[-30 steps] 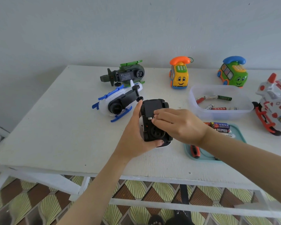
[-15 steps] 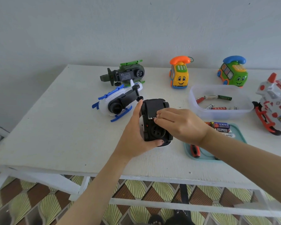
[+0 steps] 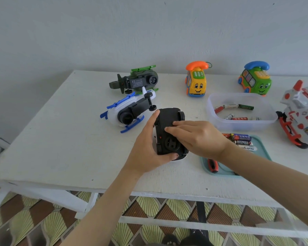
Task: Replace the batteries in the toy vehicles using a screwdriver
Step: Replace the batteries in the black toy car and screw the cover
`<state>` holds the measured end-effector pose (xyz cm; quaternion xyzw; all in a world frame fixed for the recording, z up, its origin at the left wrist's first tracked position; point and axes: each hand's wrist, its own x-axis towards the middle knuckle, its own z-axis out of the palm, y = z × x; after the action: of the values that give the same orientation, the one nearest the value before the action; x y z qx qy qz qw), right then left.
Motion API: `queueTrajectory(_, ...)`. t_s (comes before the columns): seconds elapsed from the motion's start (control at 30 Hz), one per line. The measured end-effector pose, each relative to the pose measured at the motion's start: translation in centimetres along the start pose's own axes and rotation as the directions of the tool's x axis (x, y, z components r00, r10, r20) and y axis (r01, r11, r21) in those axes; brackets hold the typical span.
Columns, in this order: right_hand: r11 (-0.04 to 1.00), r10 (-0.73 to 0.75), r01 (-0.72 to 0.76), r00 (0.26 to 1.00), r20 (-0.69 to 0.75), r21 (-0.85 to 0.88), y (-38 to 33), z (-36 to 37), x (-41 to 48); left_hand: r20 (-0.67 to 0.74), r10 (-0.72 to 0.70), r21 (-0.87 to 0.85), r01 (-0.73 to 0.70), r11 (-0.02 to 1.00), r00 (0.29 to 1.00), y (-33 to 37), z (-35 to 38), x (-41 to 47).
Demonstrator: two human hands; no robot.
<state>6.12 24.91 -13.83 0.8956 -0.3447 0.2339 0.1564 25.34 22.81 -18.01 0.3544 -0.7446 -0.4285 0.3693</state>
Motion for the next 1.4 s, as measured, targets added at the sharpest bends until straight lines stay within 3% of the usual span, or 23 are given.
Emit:
queueTrajectory(0.17,0.970,0.201,-0.203,0.979,0.031,0.133,-0.9,-0.4,0.1,0.004,-0.001,0.007,0.001,1.000,1.000,0.0,-0.1,0.0)
queueTrajectory(0.3,0.908,0.383,-0.370,0.923,-0.030,0.197,0.0,-1.6,1.3,-0.001,-0.005,0.013,0.005,1.000,1.000,-0.2,0.0,0.0)
queueTrajectory(0.37,0.883,0.466,-0.459,0.882,-0.069,0.098,2.1,-2.2,1.8,-0.004,-0.013,0.023,0.013,1.000,1.000,-0.3,0.0,0.2)
queueTrajectory(0.43,0.847,0.524,-0.518,0.851,0.026,-0.124,4.9,-2.8,2.3,-0.003,-0.017,0.043,0.017,0.999,1.000,-0.4,0.0,0.2)
queueTrajectory(0.53,0.776,0.605,-0.402,0.692,0.393,-0.486,7.5,-3.2,2.7,-0.002,-0.026,0.055,0.026,0.998,1.000,-0.5,0.0,0.2)
queueTrajectory(0.63,0.778,0.574,-0.227,0.635,0.517,-0.586,8.5,-2.7,2.8,-0.003,-0.028,0.064,0.029,0.998,1.000,-0.5,0.0,0.2)
queueTrajectory(0.83,0.786,0.561,-0.149,0.581,0.590,-0.600,9.4,-1.6,2.7,-0.005,-0.039,0.056,0.039,0.998,0.999,-0.6,0.0,0.2)
queueTrajectory(1.4,0.802,0.490,-0.073,0.648,0.583,-0.593,9.1,-0.4,2.7,-0.014,-0.057,0.042,0.058,0.997,0.998,-0.6,0.0,0.0)
